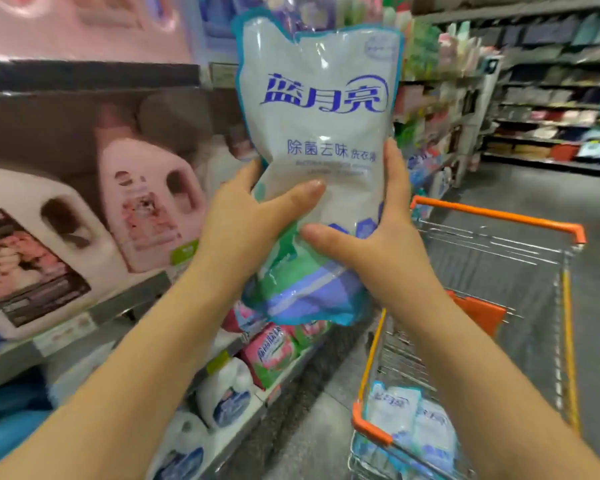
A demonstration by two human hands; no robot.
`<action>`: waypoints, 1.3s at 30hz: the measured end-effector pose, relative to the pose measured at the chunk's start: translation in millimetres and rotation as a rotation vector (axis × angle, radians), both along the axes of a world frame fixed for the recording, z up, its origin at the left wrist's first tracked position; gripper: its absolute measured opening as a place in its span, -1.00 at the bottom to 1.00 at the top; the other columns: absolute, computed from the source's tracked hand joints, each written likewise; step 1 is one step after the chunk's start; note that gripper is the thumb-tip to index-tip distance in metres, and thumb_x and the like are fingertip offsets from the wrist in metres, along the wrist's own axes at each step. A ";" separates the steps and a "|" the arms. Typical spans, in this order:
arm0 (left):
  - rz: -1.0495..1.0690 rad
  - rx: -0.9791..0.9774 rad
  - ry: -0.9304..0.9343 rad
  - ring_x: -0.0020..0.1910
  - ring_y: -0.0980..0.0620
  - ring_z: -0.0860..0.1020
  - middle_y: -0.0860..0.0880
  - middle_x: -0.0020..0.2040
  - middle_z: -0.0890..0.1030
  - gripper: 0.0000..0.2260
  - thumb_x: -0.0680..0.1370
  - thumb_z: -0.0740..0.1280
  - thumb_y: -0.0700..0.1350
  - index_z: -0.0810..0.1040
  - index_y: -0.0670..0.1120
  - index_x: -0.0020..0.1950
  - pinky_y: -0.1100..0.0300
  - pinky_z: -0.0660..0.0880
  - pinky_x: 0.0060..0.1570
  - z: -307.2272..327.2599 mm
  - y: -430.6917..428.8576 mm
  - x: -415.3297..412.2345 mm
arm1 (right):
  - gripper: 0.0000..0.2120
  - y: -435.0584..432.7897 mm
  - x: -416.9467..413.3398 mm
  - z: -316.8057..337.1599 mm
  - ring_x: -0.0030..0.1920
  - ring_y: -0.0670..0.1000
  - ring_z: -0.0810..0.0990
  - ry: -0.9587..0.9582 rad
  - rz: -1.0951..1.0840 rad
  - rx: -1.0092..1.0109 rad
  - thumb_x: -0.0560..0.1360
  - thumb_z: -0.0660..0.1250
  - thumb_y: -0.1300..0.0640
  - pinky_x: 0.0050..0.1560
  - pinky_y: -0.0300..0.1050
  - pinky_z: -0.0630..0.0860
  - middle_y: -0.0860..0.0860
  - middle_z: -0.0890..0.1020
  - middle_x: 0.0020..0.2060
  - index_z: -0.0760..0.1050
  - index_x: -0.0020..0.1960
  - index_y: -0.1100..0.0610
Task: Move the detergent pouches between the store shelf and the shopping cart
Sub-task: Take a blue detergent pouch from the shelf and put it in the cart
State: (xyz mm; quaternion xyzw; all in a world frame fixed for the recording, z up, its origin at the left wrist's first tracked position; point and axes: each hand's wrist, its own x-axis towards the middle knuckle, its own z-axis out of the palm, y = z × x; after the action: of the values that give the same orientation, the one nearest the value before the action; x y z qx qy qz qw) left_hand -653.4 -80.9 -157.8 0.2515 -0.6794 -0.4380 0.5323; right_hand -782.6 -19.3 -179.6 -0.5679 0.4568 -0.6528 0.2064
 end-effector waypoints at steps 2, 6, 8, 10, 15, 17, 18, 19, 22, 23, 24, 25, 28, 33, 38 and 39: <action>-0.076 0.069 -0.019 -0.16 0.15 0.65 0.12 -0.17 0.70 -0.75 0.29 0.51 -0.06 0.59 0.04 -0.07 0.23 0.56 -0.14 -24.5 -5.7 -51.3 | 0.10 8.0 -44.8 -22.8 0.15 -0.32 0.50 -0.023 -0.112 0.072 0.21 0.61 0.16 0.15 -0.37 0.45 -0.22 0.43 0.29 -0.04 0.49 -0.15; -0.225 0.197 -0.094 -0.17 0.14 0.65 0.12 -0.19 0.69 -0.77 0.30 0.48 -0.06 0.59 0.05 -0.07 0.24 0.57 -0.15 -82.1 -23.1 -148.5 | 0.16 11.4 -127.3 -76.4 0.15 -0.28 0.52 -0.101 -0.302 0.212 0.15 0.63 0.13 0.19 -0.27 0.46 -0.30 0.46 0.19 -0.04 0.50 -0.14; -0.306 0.251 -0.133 -0.24 0.18 0.63 0.15 -0.25 0.68 -0.78 0.31 0.47 -0.09 0.58 0.03 -0.07 0.32 0.54 -0.24 -113.7 -33.3 -196.7 | 0.14 8.5 -165.7 -106.9 0.12 -0.26 0.53 -0.142 -0.385 0.285 0.17 0.62 0.21 0.20 -0.28 0.45 -0.29 0.47 0.16 -0.03 0.51 -0.08; -0.375 0.298 -0.216 -0.21 0.13 0.62 0.13 -0.23 0.67 -0.76 0.28 0.49 -0.03 0.58 0.04 -0.09 0.30 0.54 -0.21 -146.7 -45.1 -241.9 | 0.12 5.8 -199.8 -135.4 0.07 -0.27 0.53 -0.196 -0.489 0.354 0.18 0.62 0.23 0.20 -0.29 0.44 -0.27 0.48 0.13 -0.01 0.51 -0.05; -0.505 0.467 -0.363 -0.21 0.17 0.62 0.15 -0.20 0.66 -0.62 0.18 0.47 0.14 0.62 0.06 -0.05 0.22 0.54 -0.09 -220.1 -58.9 -330.2 | -0.02 7.7 -267.9 -202.3 -0.11 -0.49 0.48 -0.331 -0.639 0.497 0.27 0.52 0.39 -0.03 -0.52 0.41 -0.26 0.46 0.07 0.03 0.50 0.10; -0.549 0.528 -0.419 -0.21 0.17 0.61 0.15 -0.17 0.65 -0.61 0.21 0.48 0.10 0.61 0.03 -0.01 0.25 0.54 -0.09 -248.6 -58.0 -355.9 | -0.07 10.2 -288.8 -230.2 -0.12 -0.49 0.49 -0.378 -0.653 0.548 0.29 0.49 0.44 -0.06 -0.53 0.40 -0.24 0.47 0.07 0.05 0.49 0.12; -0.565 0.569 -0.451 -0.19 0.12 0.61 0.11 -0.15 0.66 -0.62 0.20 0.48 0.08 0.60 0.03 -0.03 0.21 0.55 -0.06 -265.0 -57.6 -366.2 | -0.07 11.6 -297.2 -244.7 -0.10 -0.47 0.49 -0.398 -0.662 0.589 0.29 0.49 0.43 -0.04 -0.51 0.41 -0.20 0.50 0.10 0.06 0.49 0.12; -0.585 0.616 -0.479 -0.19 0.09 0.61 0.07 -0.14 0.66 -0.64 0.23 0.48 0.04 0.60 0.00 -0.02 0.17 0.56 -0.06 -281.6 -57.5 -375.7 | -0.07 12.6 -305.7 -260.4 -0.09 -0.45 0.50 -0.408 -0.663 0.612 0.29 0.50 0.41 -0.02 -0.49 0.41 -0.13 0.51 0.15 0.07 0.49 0.13; -0.582 0.725 -0.579 -0.19 0.05 0.62 0.00 -0.13 0.67 -0.63 0.25 0.50 0.02 0.61 -0.06 0.01 0.12 0.57 -0.03 -331.7 -57.9 -399.8 | -0.05 13.5 -331.2 -312.7 -0.01 -0.32 0.52 -0.446 -0.664 0.714 0.23 0.57 0.34 -0.03 -0.49 0.42 0.06 0.51 0.26 0.13 0.48 0.19; -0.562 0.745 -0.625 -0.16 0.02 0.62 -0.01 -0.12 0.67 -0.63 0.23 0.50 0.05 0.60 -0.03 -0.02 0.07 0.57 0.01 -350.8 -58.3 -406.5 | -0.03 12.6 -337.6 -327.8 0.03 -0.25 0.52 -0.445 -0.652 0.753 0.19 0.58 0.27 0.00 -0.46 0.43 0.09 0.51 0.26 0.14 0.47 0.18; -0.562 0.760 -0.675 -0.14 -0.01 0.62 -0.03 -0.10 0.67 -0.64 0.23 0.50 0.06 0.59 -0.02 -0.04 0.02 0.56 0.04 -367.1 -56.6 -412.4 | -0.02 12.9 -343.9 -344.4 0.03 -0.24 0.53 -0.459 -0.645 0.792 0.18 0.57 0.23 0.01 -0.45 0.44 0.07 0.52 0.25 0.15 0.47 0.16; -0.563 0.776 -0.707 -0.12 -0.02 0.62 -0.05 -0.09 0.66 -0.64 0.23 0.50 0.08 0.59 -0.02 -0.04 0.01 0.55 0.06 -384.4 -55.1 -418.6 | -0.03 14.0 -350.3 -361.7 -0.02 -0.29 0.54 -0.475 -0.644 0.828 0.19 0.58 0.26 -0.01 -0.46 0.44 0.03 0.55 0.20 0.15 0.47 0.14; -0.572 0.840 -0.790 -0.21 0.09 0.58 0.01 -0.12 0.63 -0.73 0.36 0.48 -0.01 0.56 -0.01 0.02 0.30 0.53 -0.11 -436.1 -47.1 -434.9 | -0.16 20.0 -365.0 -407.1 -0.15 -0.43 0.53 -0.562 -0.624 0.902 0.28 0.50 0.45 -0.11 -0.51 0.41 -0.11 0.54 0.04 0.18 0.42 0.11; -0.630 0.915 -0.914 -0.05 0.01 0.57 -0.11 0.07 0.63 -0.61 0.42 0.43 -0.10 0.53 -0.17 0.22 0.27 0.50 -0.01 -508.2 -24.5 -446.2 | -0.12 35.4 -377.1 -472.5 -0.05 -0.22 0.57 -0.669 -0.746 1.104 0.25 0.56 0.32 0.02 -0.36 0.49 -0.09 0.52 0.02 0.16 0.43 0.12; -0.619 1.083 -0.939 0.04 -0.02 0.56 -0.10 0.10 0.59 -0.64 0.48 0.35 -0.32 0.47 -0.14 0.26 0.14 0.48 0.13 -569.3 -0.4 -445.4 | 0.31 53.4 -373.5 -555.3 0.28 0.15 0.47 -0.796 -0.807 1.299 -0.12 0.59 -0.13 0.30 0.15 0.41 0.13 0.50 0.25 -0.02 0.48 0.01; -0.609 1.090 -0.974 0.04 -0.03 0.56 -0.10 0.10 0.60 -0.63 0.46 0.38 -0.28 0.47 -0.13 0.26 0.12 0.48 0.14 -578.8 3.6 -444.6 | 0.32 53.7 -372.1 -560.9 0.29 0.16 0.45 -0.814 -0.812 1.326 -0.13 0.59 -0.15 0.30 0.15 0.40 0.11 0.49 0.26 -0.03 0.48 0.02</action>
State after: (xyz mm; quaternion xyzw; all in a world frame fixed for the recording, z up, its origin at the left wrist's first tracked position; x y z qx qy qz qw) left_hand -1098.0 -77.2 -736.6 0.4433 -0.5645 -0.6762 -0.1663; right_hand -1154.6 34.4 -740.5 0.1525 0.7999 -0.4275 0.3925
